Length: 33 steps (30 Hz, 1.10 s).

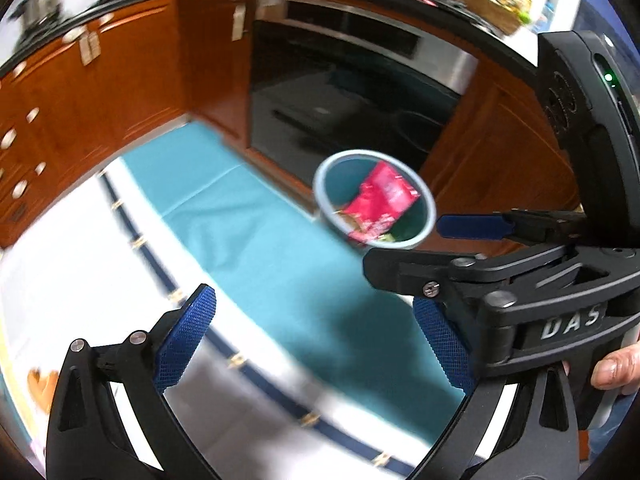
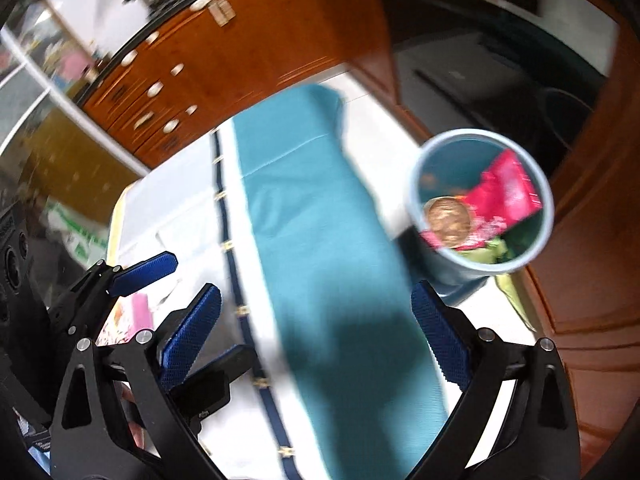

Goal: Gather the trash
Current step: 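Move both tools back over the table toward the tissue and orange peel, then grasp the white tissue with the right tool while the left tool grasps the orange peel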

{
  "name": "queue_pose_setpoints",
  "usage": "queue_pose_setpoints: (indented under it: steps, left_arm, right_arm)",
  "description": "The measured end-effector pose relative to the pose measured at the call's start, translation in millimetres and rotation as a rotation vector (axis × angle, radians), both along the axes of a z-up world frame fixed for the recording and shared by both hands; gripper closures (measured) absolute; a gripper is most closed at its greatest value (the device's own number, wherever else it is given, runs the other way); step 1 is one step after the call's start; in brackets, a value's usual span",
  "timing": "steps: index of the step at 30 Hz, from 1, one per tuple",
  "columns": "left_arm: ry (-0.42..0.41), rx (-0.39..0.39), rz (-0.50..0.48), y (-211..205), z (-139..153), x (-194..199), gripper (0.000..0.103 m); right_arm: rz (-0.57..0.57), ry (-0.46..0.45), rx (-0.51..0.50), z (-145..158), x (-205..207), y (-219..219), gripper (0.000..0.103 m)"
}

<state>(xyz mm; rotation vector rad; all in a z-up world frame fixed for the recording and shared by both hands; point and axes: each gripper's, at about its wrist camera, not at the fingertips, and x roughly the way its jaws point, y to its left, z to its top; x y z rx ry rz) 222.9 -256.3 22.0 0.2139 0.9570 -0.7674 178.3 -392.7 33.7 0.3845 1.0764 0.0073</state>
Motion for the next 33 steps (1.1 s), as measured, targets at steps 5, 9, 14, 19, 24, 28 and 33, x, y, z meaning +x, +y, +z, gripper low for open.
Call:
queue_pose_setpoints:
  steps: [5,9,14,19,24,28,33]
  left_arm:
    - [0.023,0.011,0.116,74.3,-8.2,12.5,0.004]
    - [0.042,0.005,0.199,126.6,-11.7,18.8,0.004]
    - [0.035,0.019,0.27,194.7,-13.9,21.2,0.004]
    - [0.034,0.051,0.354,249.9,-19.7,28.7,0.004]
    - [0.053,0.048,0.418,287.3,-28.7,39.4,0.004]
    - [0.062,0.056,0.45,304.3,-35.1,49.2,0.004]
    - [0.096,0.062,0.473,320.9,-47.4,59.5,0.004]
  right_arm:
    - [0.102,0.024,0.001,-4.1,23.1,61.0,0.011]
    - [0.167,0.045,-0.001,-10.4,37.0,102.9,0.011]
    - [0.243,0.085,-0.006,-19.7,52.5,152.5,0.011]
    - [0.299,0.103,-0.012,-28.3,64.7,188.0,0.011]
    - [0.332,0.134,-0.006,-42.4,80.3,214.1,0.011]
    - [0.357,0.146,-0.002,-52.8,94.8,230.8,0.011]
    - [0.395,0.178,0.024,-74.5,118.5,255.8,0.011]
